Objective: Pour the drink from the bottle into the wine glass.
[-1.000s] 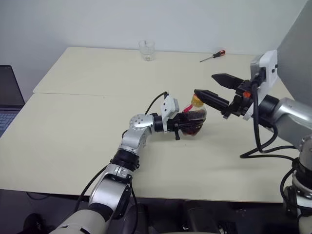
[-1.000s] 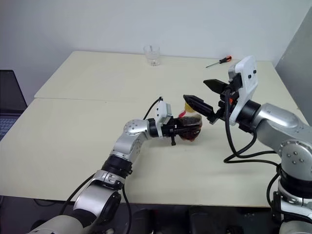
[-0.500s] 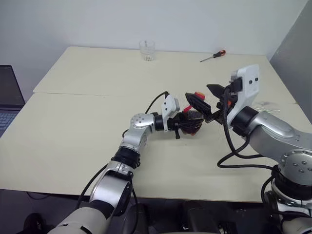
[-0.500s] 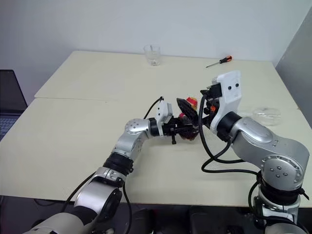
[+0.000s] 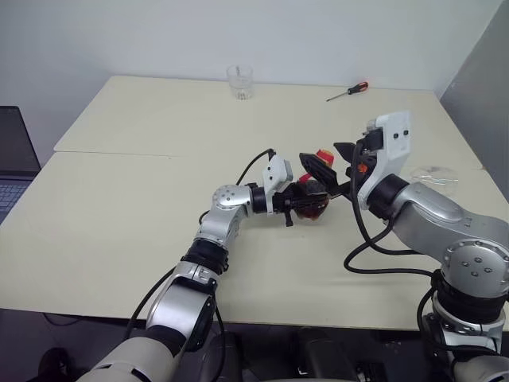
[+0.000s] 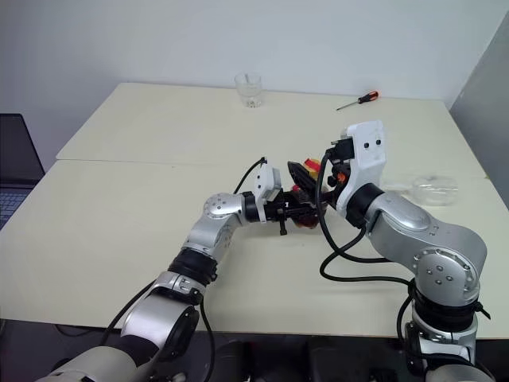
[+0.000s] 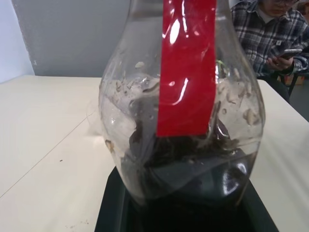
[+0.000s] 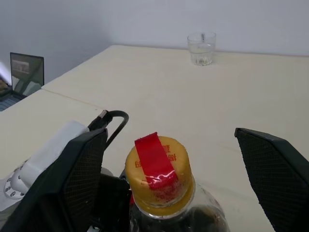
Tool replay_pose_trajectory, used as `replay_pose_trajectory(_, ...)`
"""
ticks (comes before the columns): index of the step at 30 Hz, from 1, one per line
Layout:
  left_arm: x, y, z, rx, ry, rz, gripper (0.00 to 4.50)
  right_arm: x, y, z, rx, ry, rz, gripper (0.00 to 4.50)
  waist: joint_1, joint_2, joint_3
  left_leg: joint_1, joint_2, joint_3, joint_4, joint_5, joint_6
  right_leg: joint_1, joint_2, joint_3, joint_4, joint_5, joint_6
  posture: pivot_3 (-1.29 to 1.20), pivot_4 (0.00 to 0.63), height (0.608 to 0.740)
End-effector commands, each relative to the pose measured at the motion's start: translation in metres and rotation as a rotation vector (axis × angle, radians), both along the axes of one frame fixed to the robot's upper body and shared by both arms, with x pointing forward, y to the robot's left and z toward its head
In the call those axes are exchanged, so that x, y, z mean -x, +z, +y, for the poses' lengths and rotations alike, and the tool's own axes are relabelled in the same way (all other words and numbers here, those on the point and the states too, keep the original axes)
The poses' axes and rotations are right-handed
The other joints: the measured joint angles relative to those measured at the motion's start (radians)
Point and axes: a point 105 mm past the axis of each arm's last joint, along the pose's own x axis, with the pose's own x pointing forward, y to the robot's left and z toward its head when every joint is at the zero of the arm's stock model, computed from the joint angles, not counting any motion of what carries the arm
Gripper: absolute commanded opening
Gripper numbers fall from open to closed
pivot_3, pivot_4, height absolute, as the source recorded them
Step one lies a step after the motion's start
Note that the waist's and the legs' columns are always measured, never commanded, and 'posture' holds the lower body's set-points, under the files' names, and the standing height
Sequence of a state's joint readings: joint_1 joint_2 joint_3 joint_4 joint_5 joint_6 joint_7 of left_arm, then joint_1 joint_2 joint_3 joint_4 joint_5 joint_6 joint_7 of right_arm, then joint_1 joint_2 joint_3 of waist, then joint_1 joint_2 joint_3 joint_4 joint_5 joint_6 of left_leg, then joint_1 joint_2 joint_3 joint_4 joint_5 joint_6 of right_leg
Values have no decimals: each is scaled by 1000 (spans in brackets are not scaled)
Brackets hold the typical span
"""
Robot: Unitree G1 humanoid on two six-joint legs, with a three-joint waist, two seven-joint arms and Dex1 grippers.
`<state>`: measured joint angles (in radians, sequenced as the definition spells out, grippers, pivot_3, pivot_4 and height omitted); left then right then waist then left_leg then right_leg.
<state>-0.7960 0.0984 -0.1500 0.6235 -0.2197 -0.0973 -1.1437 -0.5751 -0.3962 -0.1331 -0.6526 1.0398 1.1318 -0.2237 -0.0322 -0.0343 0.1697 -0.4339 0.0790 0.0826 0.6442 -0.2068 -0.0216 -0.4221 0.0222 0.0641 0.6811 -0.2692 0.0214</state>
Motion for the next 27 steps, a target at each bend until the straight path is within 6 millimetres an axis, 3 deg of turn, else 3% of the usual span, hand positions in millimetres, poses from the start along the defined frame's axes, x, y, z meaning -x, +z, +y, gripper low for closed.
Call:
replay_pose_trajectory(1, 0, 17, -2, 30, -5, -67, 764, 4, 15, 1, -37, 6, -58, 4500, 0, 0, 0, 0, 0, 0, 0, 0, 0, 0, 0, 0, 0, 0, 0, 0, 150, 740)
replay_pose_trajectory(27, 0, 17, -3, 33, -4, -62, 764, 5, 18, 5, 0, 21, -77, 4500, 0, 0, 0, 0, 0, 0, 0, 0, 0, 0, 0, 0, 0, 0, 0, 0, 150, 740)
